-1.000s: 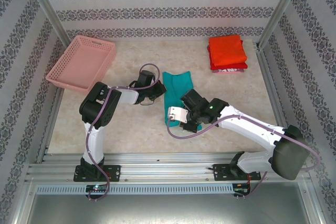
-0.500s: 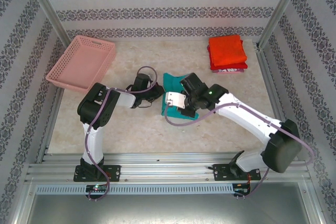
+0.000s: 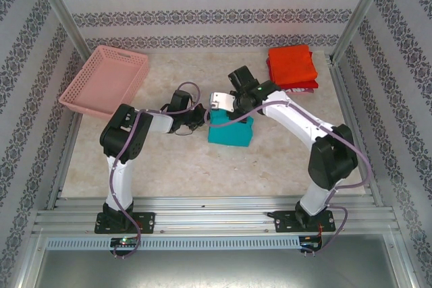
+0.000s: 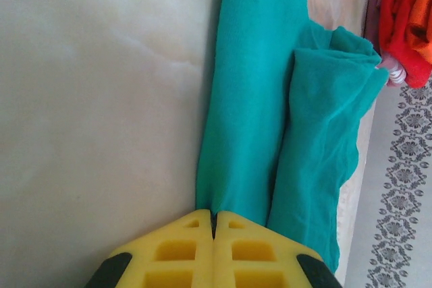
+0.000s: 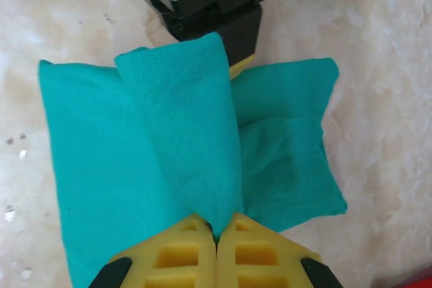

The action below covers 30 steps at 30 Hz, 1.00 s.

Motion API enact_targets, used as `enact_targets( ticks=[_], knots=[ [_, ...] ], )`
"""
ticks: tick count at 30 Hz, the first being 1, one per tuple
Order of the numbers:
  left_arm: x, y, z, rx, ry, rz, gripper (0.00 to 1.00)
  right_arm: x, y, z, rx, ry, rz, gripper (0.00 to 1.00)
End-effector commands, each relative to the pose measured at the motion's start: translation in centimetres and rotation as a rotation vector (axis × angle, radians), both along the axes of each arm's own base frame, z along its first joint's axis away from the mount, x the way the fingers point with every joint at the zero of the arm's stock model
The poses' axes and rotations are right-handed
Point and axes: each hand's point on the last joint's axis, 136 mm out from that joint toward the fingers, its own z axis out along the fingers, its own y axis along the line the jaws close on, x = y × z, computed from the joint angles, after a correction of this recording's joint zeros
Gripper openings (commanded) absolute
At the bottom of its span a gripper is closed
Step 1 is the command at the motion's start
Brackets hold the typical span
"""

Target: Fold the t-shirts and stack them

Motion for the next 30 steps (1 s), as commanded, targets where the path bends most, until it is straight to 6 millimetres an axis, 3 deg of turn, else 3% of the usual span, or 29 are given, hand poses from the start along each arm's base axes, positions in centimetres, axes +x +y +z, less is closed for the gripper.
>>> enact_targets(
  ticks=[1,14,30],
  knots=[
    [-3.2,3.2,-7.3,0.138,0.221,0.019,0.0,2.0,-0.1,0.4,-0.029,-0.035,0.009,0.0],
    [-3.0,3.9,-8.2,0.142,0.248,-0.002,0.0,7.5,0.9,-0.2,-0.069,-0.107,-0.031,0.0],
    [-2.9,4.4,-8.7,0.138,0.289,-0.006,0.0,11.2,0.9,-1.4,-0.061,-0.164,-0.067,0.0]
  ],
)
